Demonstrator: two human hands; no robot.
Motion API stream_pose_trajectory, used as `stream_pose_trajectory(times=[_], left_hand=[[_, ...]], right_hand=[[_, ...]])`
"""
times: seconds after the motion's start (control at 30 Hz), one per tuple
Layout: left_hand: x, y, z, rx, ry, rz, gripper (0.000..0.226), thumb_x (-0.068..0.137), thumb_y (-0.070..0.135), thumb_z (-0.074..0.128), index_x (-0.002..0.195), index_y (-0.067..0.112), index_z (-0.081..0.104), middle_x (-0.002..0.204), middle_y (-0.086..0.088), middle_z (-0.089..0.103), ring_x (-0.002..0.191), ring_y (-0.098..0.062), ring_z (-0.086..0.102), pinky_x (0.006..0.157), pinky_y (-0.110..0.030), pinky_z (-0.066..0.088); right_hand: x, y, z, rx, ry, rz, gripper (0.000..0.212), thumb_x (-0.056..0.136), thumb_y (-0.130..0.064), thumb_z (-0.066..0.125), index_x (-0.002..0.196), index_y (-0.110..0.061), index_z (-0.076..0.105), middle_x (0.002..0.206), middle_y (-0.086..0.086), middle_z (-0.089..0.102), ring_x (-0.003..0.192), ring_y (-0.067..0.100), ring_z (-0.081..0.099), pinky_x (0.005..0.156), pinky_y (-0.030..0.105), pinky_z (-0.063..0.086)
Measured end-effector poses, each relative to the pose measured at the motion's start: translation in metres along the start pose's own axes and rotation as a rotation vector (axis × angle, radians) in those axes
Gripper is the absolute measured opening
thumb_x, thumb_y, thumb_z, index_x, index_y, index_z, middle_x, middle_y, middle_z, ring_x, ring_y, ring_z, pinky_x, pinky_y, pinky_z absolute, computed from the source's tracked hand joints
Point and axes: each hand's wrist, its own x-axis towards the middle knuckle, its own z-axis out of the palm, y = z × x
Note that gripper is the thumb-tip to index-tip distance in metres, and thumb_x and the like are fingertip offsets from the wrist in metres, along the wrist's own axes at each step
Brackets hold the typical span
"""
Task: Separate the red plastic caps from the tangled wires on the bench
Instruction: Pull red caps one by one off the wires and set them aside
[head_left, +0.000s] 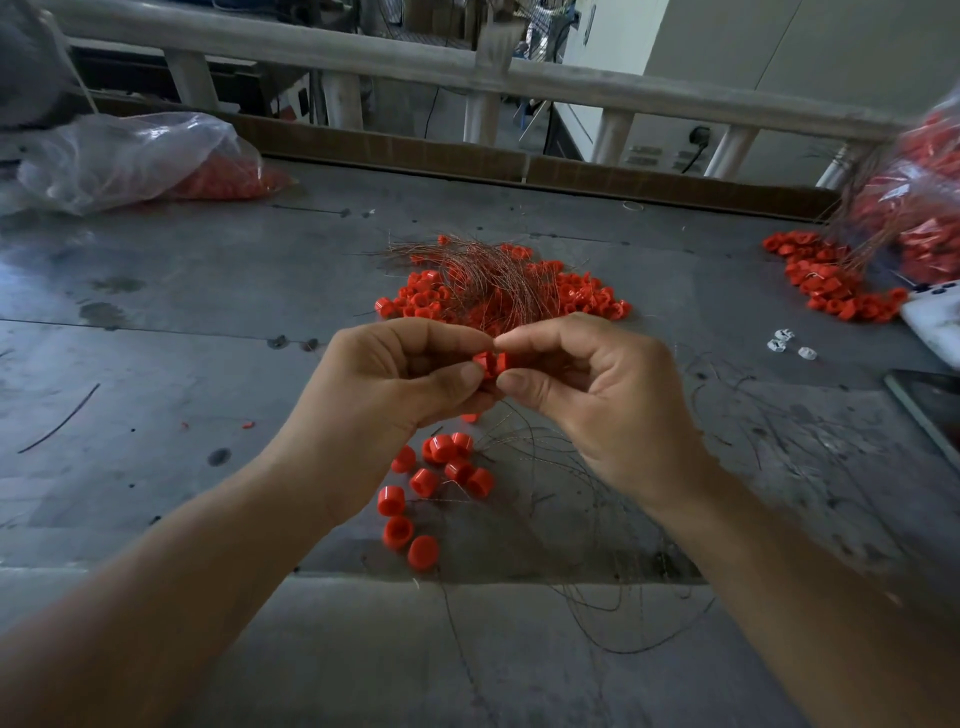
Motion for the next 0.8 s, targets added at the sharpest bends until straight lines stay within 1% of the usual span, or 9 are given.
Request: stream_pose_trajectory(times=[0.1,0.2,0.4,0.6,0.67,0.73,0.8], left_hand=[[-0.0004,-0.0007,0.0001,0.031,0.007,0.018,0.021,0.057,0.009,0.063,0.076,0.013,0.071,0.075,-0.008,0.073,0.071,-0.018,0.07,0.065,-0.019,0.055],[-0.0011,-0.001,0.0011,0.075,0.014,0.036,0.023,0.058,0.01,0.063,0.08,0.012,0.069,0.075,-0.007,0.073,0.071,-0.017,0.07,0.064,-0.017,0.054],[-0.0023,-0.0015,0.0009,0.101,0.012,0.022,0.023,0.06,0.011,0.062,0.082,0.011,0.069,0.076,-0.008,0.073,0.07,-0.017,0.07,0.062,-0.016,0.053],[-0.0038,-0.0012,-0.0009,0.129,-0.027,0.007,0.022,0.06,0.012,0.062,0.081,0.014,0.07,0.074,-0.008,0.073,0.068,-0.017,0.071,0.06,-0.015,0.053],[-0.0045,-0.0017,-0.001,0.096,-0.039,-0.01,0.021,0.06,0.011,0.063,0.078,0.014,0.072,0.073,-0.009,0.073,0.068,-0.019,0.071,0.059,-0.016,0.053],[-0.0048,-0.0022,-0.0001,0.042,-0.044,-0.039,0.018,0.059,0.01,0.063,0.073,0.014,0.074,0.071,-0.009,0.072,0.066,-0.018,0.071,0.057,-0.017,0.053],[-0.0047,-0.0022,0.0008,0.006,-0.053,-0.063,0.018,0.059,0.01,0.063,0.071,0.014,0.075,0.068,-0.009,0.072,0.064,-0.017,0.07,0.055,-0.017,0.053]], right_hand=[[-0.0008,0.0011,0.0021,0.006,0.02,-0.013,0.026,0.073,-0.006,0.07,0.096,-0.017,0.064,0.087,-0.004,0.067,0.08,0.006,0.066,0.071,0.017,0.053],[-0.0009,0.0017,0.0028,-0.041,0.037,-0.049,0.028,0.072,-0.006,0.071,0.097,-0.016,0.064,0.085,-0.001,0.066,0.08,0.008,0.066,0.071,0.018,0.054],[-0.0009,0.0044,0.0049,-0.145,0.059,-0.131,0.025,0.07,-0.01,0.071,0.094,-0.004,0.069,0.085,-0.005,0.063,0.084,0.006,0.062,0.073,0.013,0.05],[-0.0019,0.0057,0.0033,-0.116,0.033,-0.123,0.024,0.068,-0.012,0.072,0.091,-0.004,0.07,0.081,-0.005,0.063,0.078,0.006,0.063,0.071,0.015,0.051],[-0.0022,0.0062,0.0036,-0.092,0.041,-0.111,0.024,0.068,-0.012,0.072,0.09,-0.005,0.069,0.079,-0.007,0.063,0.075,0.004,0.063,0.069,0.014,0.051],[-0.0028,0.0059,0.0044,-0.057,0.05,-0.1,0.024,0.068,-0.012,0.072,0.09,-0.008,0.068,0.077,-0.011,0.062,0.074,0.003,0.063,0.066,0.013,0.051],[-0.0037,0.004,0.0049,-0.041,0.067,-0.104,0.023,0.068,-0.012,0.072,0.09,-0.011,0.066,0.076,-0.012,0.061,0.073,0.003,0.063,0.064,0.014,0.052]])
